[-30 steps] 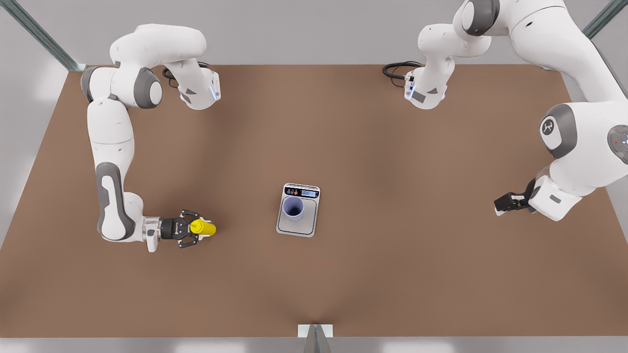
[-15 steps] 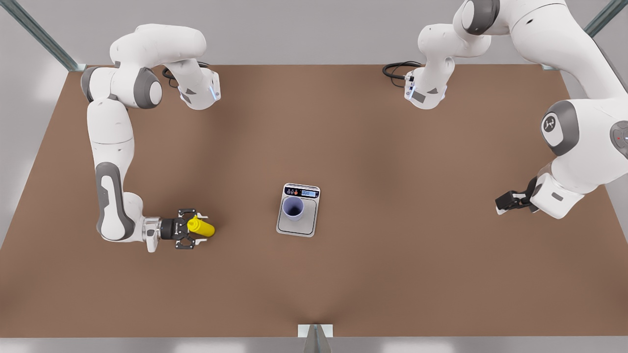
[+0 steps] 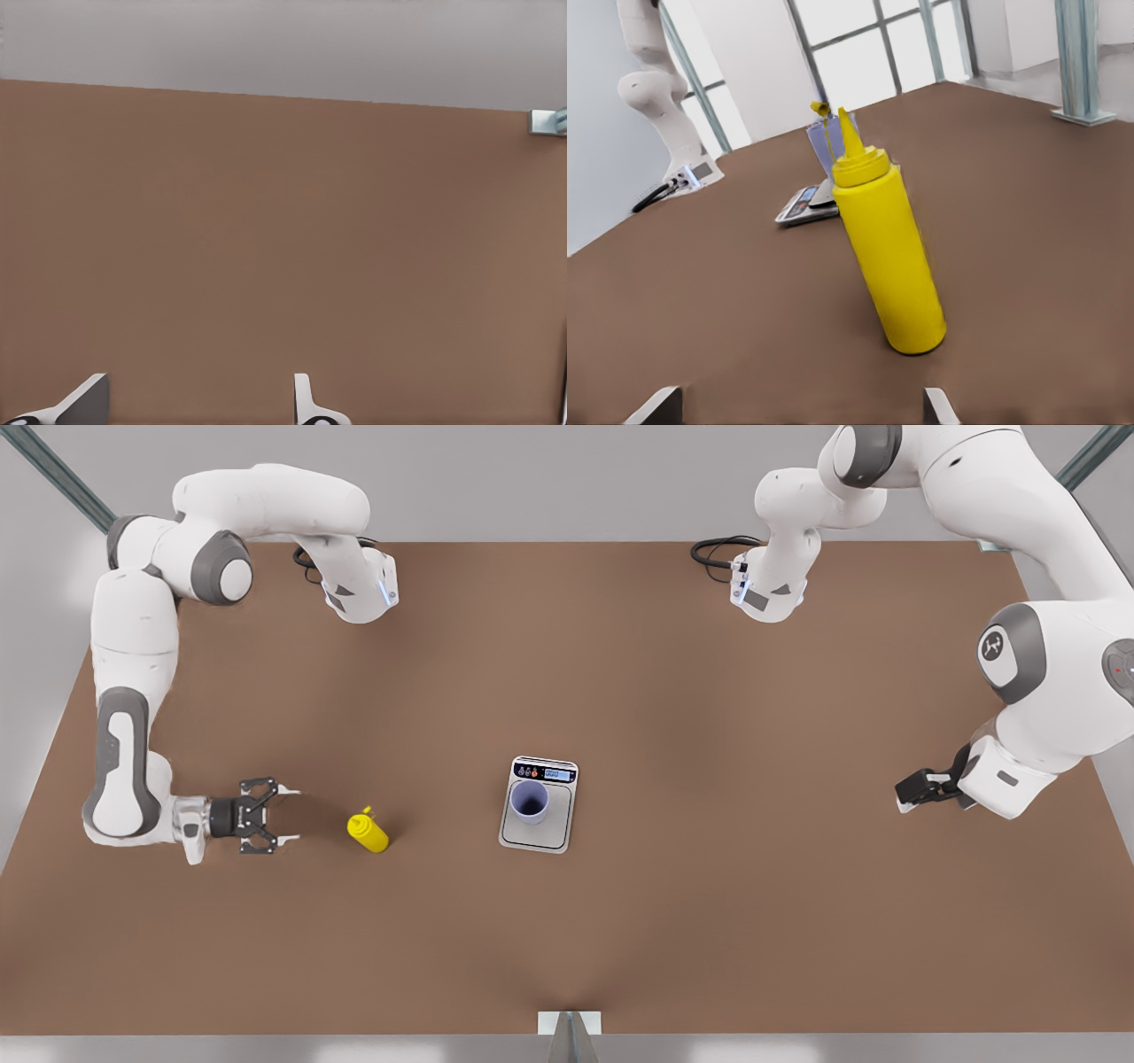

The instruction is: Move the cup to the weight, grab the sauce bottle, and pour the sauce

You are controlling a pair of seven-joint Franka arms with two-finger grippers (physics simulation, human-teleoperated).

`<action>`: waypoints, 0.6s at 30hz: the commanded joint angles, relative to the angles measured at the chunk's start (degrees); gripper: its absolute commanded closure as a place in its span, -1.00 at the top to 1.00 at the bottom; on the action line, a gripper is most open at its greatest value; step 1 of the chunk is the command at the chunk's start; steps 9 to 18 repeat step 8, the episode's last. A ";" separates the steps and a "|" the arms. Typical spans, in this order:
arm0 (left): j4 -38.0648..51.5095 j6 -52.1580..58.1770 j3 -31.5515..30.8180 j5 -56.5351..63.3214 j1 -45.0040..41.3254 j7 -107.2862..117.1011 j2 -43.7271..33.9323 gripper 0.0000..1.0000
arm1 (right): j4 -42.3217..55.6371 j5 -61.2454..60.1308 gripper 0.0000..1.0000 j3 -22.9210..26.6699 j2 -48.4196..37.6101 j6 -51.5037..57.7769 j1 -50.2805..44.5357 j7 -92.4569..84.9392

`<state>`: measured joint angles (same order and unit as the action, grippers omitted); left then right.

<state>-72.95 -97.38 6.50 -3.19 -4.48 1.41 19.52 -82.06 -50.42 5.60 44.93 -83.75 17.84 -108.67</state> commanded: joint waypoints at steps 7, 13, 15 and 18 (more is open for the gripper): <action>0.00 -0.09 0.09 0.02 0.00 0.00 0.08 1.00 | -1.52 48.49 1.00 0.73 -28.57 -17.14 -16.87 95.65; 0.00 -0.18 0.09 0.02 0.00 0.00 0.17 1.00 | -2.93 48.49 1.00 0.73 -31.04 -16.80 -16.43 97.24; 0.00 -0.18 0.09 0.02 0.00 0.00 0.17 1.00 | -2.93 48.49 1.00 0.73 -31.04 -16.80 -16.43 97.24; 0.00 -0.18 0.09 0.02 0.00 0.00 0.17 1.00 | -2.93 48.49 1.00 0.73 -31.04 -16.80 -16.43 97.24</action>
